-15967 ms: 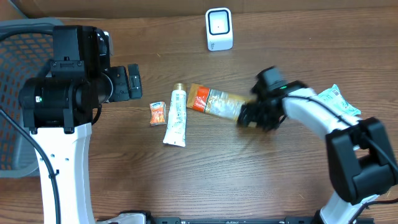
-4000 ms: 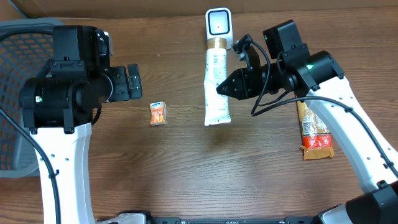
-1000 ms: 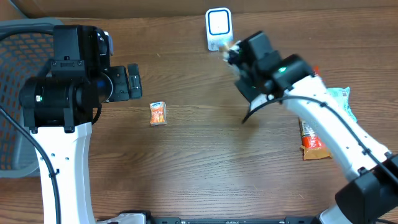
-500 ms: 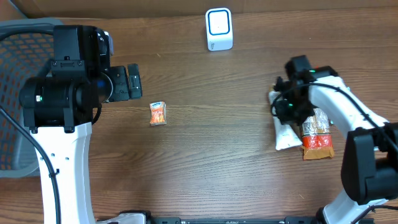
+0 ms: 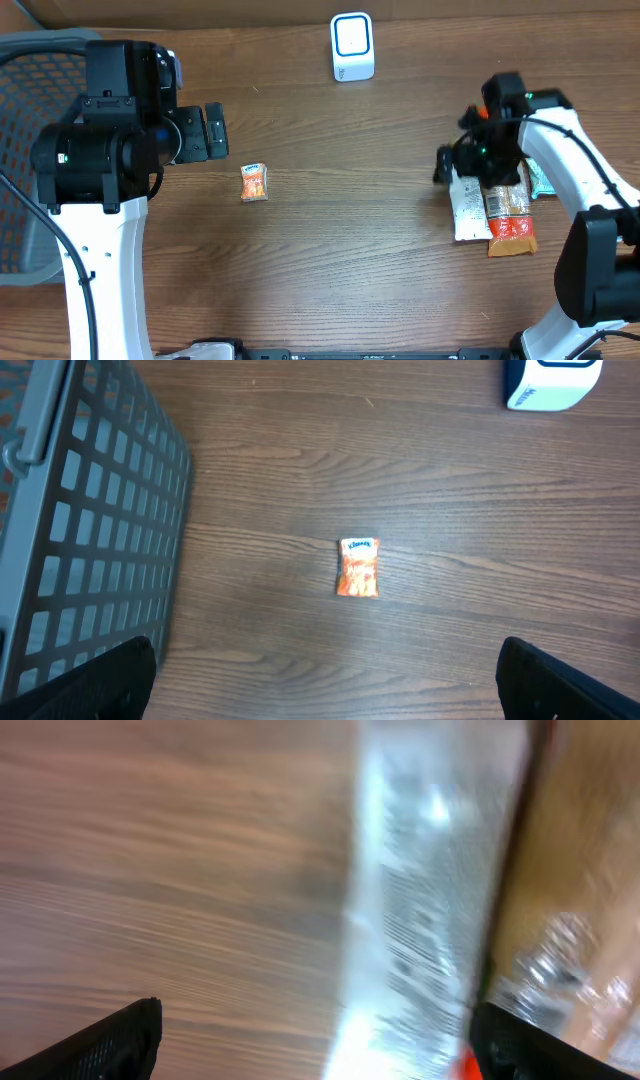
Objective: Scan the item barcode
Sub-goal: 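Carry the white tube right and set it beside the spaghetti, then move the right gripper left to the orange Kleenex pack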
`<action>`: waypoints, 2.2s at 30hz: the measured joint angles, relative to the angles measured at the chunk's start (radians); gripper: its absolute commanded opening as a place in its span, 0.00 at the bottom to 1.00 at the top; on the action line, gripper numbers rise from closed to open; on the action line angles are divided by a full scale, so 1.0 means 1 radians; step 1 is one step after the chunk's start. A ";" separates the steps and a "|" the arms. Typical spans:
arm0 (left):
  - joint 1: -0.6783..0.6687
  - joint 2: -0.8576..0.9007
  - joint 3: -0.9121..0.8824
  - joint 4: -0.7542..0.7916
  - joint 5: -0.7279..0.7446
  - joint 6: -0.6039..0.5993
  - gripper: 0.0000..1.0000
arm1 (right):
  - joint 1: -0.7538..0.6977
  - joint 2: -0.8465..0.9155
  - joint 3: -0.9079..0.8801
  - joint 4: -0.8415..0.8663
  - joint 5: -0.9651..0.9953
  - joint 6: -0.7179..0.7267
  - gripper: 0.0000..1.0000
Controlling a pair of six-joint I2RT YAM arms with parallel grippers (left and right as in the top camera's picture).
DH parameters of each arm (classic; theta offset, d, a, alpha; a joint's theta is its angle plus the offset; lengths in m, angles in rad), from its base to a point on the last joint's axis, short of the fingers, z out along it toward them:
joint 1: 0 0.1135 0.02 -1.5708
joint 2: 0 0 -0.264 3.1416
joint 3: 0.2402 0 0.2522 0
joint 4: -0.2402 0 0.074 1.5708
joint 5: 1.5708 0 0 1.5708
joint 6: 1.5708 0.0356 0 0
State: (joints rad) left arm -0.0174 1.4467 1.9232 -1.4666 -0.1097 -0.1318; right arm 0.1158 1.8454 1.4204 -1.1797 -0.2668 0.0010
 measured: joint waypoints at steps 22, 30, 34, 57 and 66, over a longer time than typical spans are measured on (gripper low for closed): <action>0.000 0.000 0.000 0.000 0.000 0.000 1.00 | 0.450 0.178 0.058 0.846 -0.268 0.448 0.80; 0.000 0.000 0.000 0.000 0.000 0.000 1.00 | 0.571 0.278 0.058 0.958 -0.195 0.517 0.72; 0.000 0.000 0.000 0.000 0.000 0.000 1.00 | 0.612 0.297 0.058 1.025 -0.163 0.522 0.67; 0.000 0.000 0.000 0.000 0.000 0.000 1.00 | 0.692 0.443 0.058 1.193 -0.069 0.572 0.29; 0.000 0.000 0.000 0.000 0.000 0.000 1.00 | 0.706 0.443 0.058 1.195 -0.040 0.575 0.17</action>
State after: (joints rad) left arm -0.0174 1.4467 1.9232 -1.4666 -0.1093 -0.1318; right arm 0.8219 2.2883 1.4780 0.0151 -0.3073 0.5762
